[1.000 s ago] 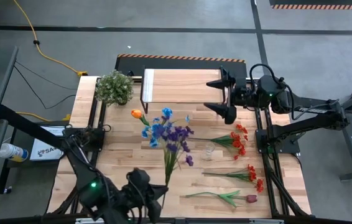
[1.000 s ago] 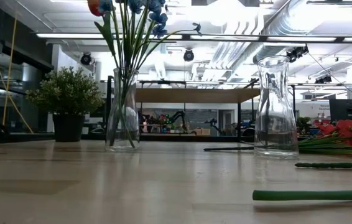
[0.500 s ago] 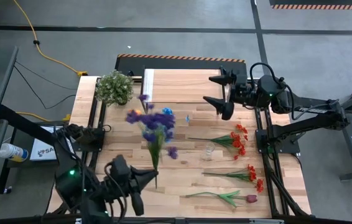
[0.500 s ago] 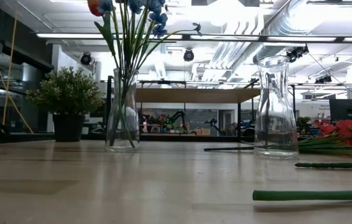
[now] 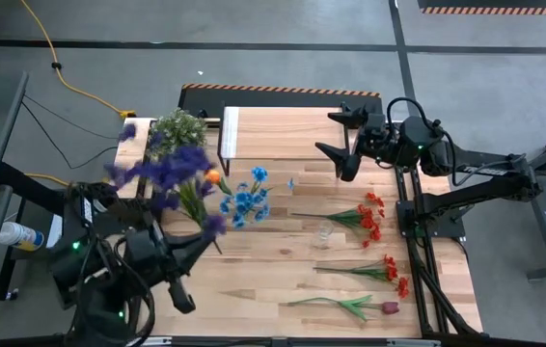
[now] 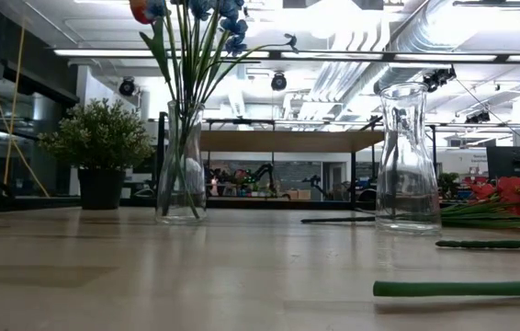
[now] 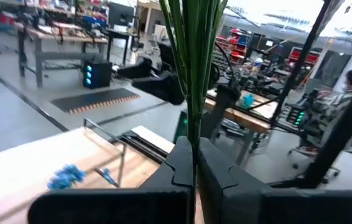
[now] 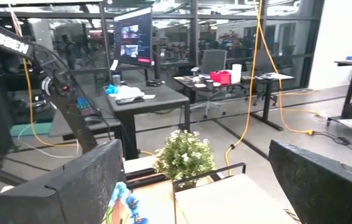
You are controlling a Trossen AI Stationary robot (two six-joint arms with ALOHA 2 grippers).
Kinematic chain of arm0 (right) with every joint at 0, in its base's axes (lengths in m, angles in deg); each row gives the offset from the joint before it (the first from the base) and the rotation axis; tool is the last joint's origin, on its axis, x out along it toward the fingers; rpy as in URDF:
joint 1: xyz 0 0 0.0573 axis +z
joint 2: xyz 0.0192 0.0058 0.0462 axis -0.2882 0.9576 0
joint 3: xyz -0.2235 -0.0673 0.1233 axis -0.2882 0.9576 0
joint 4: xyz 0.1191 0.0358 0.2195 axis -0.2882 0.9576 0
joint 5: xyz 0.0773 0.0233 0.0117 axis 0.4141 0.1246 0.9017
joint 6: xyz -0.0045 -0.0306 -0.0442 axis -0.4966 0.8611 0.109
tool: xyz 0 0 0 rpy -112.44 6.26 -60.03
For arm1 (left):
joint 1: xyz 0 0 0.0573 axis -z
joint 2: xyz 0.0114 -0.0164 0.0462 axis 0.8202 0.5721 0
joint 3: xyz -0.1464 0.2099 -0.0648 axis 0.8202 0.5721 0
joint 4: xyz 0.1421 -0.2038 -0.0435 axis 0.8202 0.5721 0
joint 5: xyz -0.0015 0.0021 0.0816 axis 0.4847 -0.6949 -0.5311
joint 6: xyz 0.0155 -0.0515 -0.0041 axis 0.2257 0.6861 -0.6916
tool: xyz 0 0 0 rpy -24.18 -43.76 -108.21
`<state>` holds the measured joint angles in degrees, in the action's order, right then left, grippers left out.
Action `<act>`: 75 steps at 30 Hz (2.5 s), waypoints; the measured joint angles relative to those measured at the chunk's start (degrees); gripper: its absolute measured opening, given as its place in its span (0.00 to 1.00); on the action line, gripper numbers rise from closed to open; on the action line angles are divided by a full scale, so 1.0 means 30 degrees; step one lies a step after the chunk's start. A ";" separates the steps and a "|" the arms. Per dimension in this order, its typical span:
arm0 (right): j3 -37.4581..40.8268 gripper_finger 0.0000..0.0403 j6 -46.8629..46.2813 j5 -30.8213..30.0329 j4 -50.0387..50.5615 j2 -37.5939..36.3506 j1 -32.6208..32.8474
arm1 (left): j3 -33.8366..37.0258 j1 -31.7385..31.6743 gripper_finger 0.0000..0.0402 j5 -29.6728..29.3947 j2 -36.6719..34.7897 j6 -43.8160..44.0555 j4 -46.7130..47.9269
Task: Pick and place flowers into a vace then onto a shelf
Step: Put the dark blue flowers into the left transparent vase
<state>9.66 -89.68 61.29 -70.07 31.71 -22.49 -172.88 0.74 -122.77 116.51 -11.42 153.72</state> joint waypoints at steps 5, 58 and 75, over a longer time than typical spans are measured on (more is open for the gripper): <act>0.0000 0.98 0.0382 -0.0356 0.0000 0.0000 -0.0002 | -0.0007 0.0027 0.09 -0.0889 -0.0507 -0.1970 -0.0019; 0.0000 0.98 0.0722 -0.1254 -0.0049 0.0000 -0.0005 | 0.7198 -0.1451 0.09 -0.0821 -0.1939 0.8602 0.5968; 0.0000 0.98 0.0722 -0.1261 0.0321 0.0000 -0.0004 | 1.1225 -0.0294 0.09 -0.0861 -0.1939 1.3132 0.5962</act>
<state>9.66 -87.51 57.51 -69.10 31.71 -22.50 -139.20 -0.14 -125.36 110.69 27.98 171.61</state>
